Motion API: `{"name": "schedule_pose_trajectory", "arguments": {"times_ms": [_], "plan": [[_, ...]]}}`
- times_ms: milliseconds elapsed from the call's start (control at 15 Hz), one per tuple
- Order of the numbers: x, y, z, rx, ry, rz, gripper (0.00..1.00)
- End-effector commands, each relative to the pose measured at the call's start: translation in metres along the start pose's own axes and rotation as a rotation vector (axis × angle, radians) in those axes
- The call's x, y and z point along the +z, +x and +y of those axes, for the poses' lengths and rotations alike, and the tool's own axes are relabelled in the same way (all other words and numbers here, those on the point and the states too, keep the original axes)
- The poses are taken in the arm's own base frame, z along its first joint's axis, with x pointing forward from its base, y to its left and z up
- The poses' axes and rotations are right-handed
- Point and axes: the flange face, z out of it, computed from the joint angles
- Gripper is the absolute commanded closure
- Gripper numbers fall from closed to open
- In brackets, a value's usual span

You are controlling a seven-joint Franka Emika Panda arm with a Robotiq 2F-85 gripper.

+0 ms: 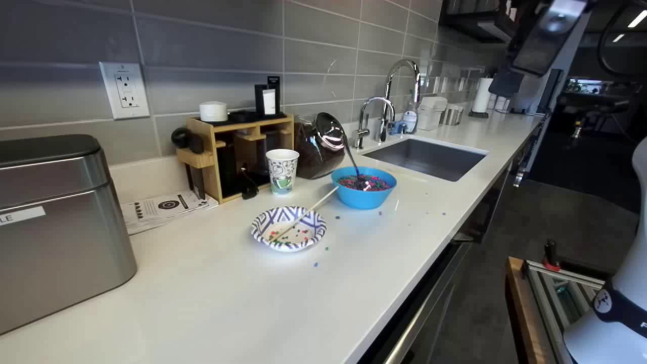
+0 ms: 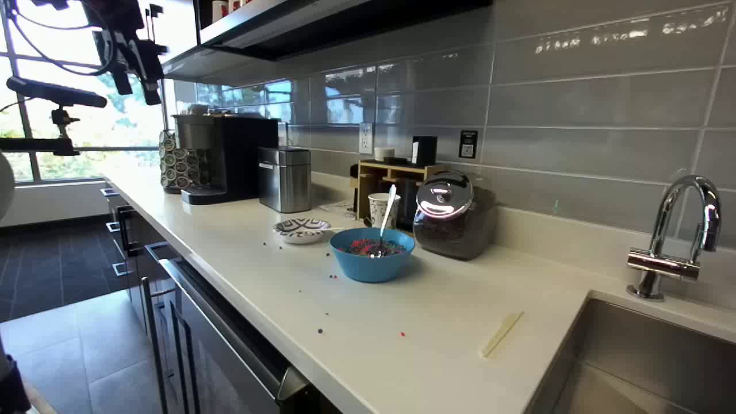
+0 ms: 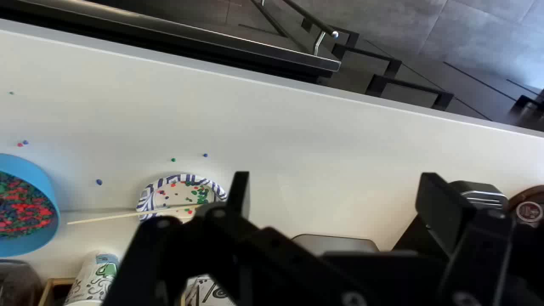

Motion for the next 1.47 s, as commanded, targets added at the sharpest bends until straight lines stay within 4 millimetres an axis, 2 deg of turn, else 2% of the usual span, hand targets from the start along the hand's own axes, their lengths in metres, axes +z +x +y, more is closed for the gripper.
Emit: {"name": "schedule_pose_trajectory", "arguments": {"times_ms": [0, 333, 467, 533, 800, 1067, 1267, 1333, 1400], "plan": [[-0.001, 0.0, 0.0, 0.0, -0.001, -0.001, 0.0], [-0.001, 0.0, 0.0, 0.0, -0.001, -0.001, 0.0], [-0.009, 0.018, 0.019, -0.002, 0.052, -0.036, 0.0], [-0.015, 0.027, 0.032, -0.011, 0.064, -0.044, 0.0], [-0.041, 0.075, 0.12, -0.122, 0.202, -0.141, 0.0], [-0.054, 0.114, 0.203, -0.276, 0.335, -0.168, 0.0], [-0.055, 0.128, 0.249, -0.391, 0.402, -0.223, 0.0], [-0.056, 0.111, 0.233, -0.324, 0.363, -0.168, 0.0], [-0.055, 0.116, 0.244, -0.348, 0.379, -0.185, 0.0]]}}
